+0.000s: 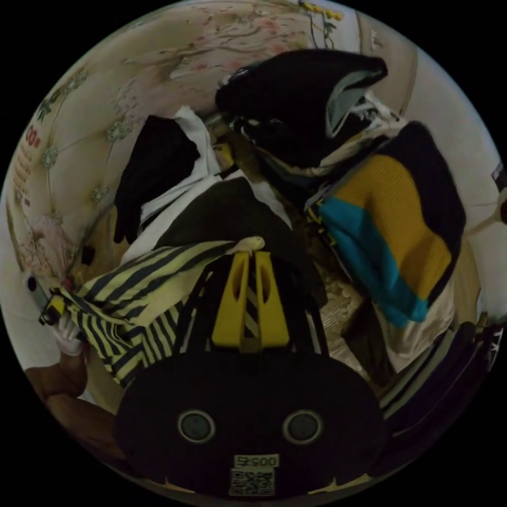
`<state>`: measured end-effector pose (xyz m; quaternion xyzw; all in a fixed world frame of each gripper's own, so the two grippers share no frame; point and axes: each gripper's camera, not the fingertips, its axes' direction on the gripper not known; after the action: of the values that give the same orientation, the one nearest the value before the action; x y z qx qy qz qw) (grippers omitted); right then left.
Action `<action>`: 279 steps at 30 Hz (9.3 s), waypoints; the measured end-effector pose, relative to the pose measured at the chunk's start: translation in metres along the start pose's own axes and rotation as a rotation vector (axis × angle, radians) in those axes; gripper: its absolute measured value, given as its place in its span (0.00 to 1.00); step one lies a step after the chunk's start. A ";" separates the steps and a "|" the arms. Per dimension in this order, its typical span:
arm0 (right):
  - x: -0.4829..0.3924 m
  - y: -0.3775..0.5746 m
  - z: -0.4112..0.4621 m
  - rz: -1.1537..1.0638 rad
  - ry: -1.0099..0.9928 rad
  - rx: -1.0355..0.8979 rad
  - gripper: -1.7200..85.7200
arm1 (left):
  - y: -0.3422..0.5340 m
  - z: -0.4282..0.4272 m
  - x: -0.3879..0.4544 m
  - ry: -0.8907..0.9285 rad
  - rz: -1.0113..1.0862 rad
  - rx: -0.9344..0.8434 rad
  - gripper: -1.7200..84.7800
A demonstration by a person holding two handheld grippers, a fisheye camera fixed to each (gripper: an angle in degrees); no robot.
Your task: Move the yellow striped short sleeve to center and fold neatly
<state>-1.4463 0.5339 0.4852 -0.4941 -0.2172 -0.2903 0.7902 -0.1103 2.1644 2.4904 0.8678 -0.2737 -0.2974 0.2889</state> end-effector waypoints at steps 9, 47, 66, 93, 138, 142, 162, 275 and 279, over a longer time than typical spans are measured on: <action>-0.068 0.108 -0.171 0.073 -0.240 0.374 0.00 | -0.032 -0.114 0.020 0.218 -0.041 0.290 0.05; -0.431 0.911 -0.822 0.265 0.341 0.998 0.00 | -0.149 -0.078 0.769 0.897 0.622 -0.326 0.02; -0.471 1.106 -0.889 0.628 0.452 0.816 0.00 | -0.085 0.079 1.073 0.571 0.786 -0.504 0.02; -0.405 1.160 -0.963 0.561 0.653 0.736 0.00 | 0.036 0.314 1.463 0.325 1.182 -0.483 0.21; -0.110 1.335 -1.005 0.576 0.572 0.732 0.00 | -0.244 0.382 1.587 0.397 0.869 -0.459 0.02; 0.053 1.341 -0.926 0.761 0.428 0.571 0.00 | -0.230 0.516 1.571 0.260 0.719 -0.566 0.02; 0.341 1.438 -0.647 0.845 0.054 0.131 0.06 | 0.023 0.774 1.527 0.157 0.955 -1.128 0.02; 0.508 1.426 -0.444 0.621 -0.151 -0.326 0.00 | 0.326 0.988 1.619 0.152 1.396 -1.359 0.01; 0.499 1.415 -0.432 0.608 -0.227 -0.387 0.00 | 0.328 0.982 1.602 0.225 1.365 -1.467 0.01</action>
<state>-0.1010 0.5065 -0.3072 -0.7051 -0.0879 -0.0217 0.7033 0.2068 0.5713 1.4902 0.1563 -0.4326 -0.0797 0.8844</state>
